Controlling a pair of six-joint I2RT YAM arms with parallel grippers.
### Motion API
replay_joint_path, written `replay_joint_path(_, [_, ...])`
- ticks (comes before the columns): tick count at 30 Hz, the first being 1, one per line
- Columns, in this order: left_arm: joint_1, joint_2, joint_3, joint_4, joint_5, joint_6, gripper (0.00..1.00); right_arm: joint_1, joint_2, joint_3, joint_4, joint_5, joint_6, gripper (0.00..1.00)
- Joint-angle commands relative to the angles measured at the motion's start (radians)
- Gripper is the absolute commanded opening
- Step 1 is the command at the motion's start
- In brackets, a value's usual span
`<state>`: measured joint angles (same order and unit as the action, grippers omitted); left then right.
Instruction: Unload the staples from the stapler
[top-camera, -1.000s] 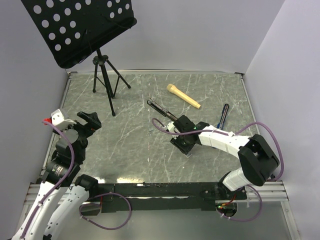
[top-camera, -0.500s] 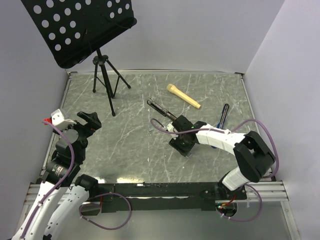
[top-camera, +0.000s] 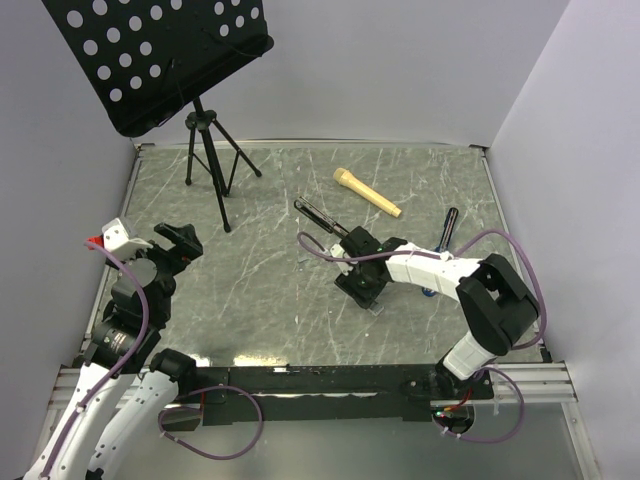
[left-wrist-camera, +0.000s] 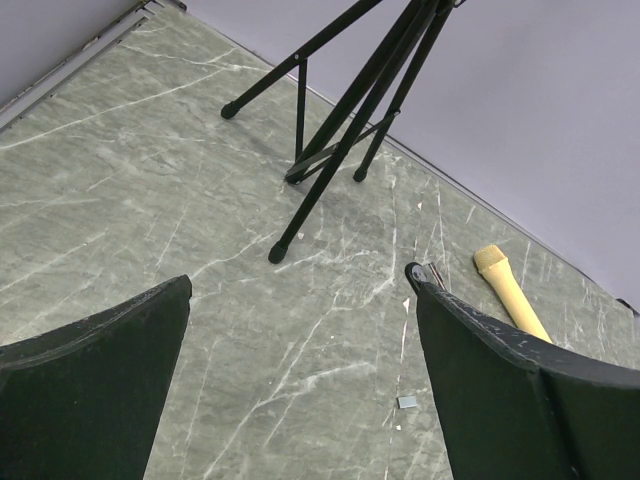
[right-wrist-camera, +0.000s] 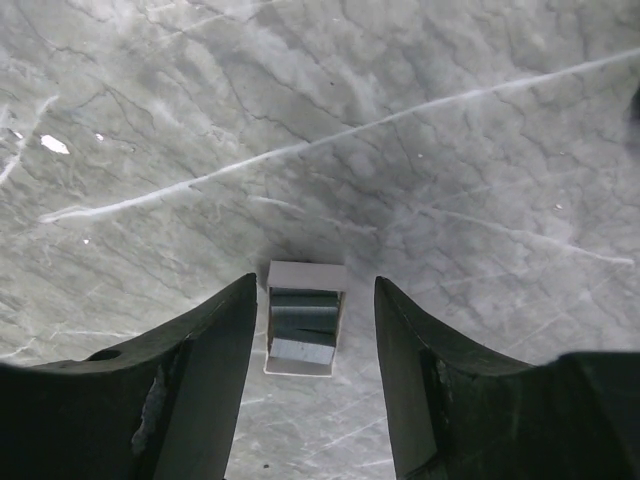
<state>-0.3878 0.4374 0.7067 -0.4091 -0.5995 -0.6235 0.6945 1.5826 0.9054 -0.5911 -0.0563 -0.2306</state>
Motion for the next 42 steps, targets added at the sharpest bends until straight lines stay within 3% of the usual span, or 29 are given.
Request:
replay_joint_path(1, [-0.002, -0.011, -0.003, 0.015, -0.013, 0.007, 0.99, -0.009, 0.039, 0.05, -0.007, -0.03, -0.001, 0.57])
replay_joint_path(25, [-0.003, -0.012, -0.004, 0.015, -0.011, 0.004, 0.99, -0.001, 0.056, 0.084, -0.021, -0.073, 0.027, 0.45])
replay_joint_path(34, [-0.003, -0.019, -0.004, 0.013, -0.016, 0.005, 0.99, 0.094, 0.134, 0.193, -0.026, -0.05, 0.051, 0.41])
replay_joint_path(42, [-0.003, -0.029, -0.004, 0.009, -0.026, 0.001, 0.99, 0.235, 0.287, 0.403, -0.076, -0.042, 0.054, 0.41])
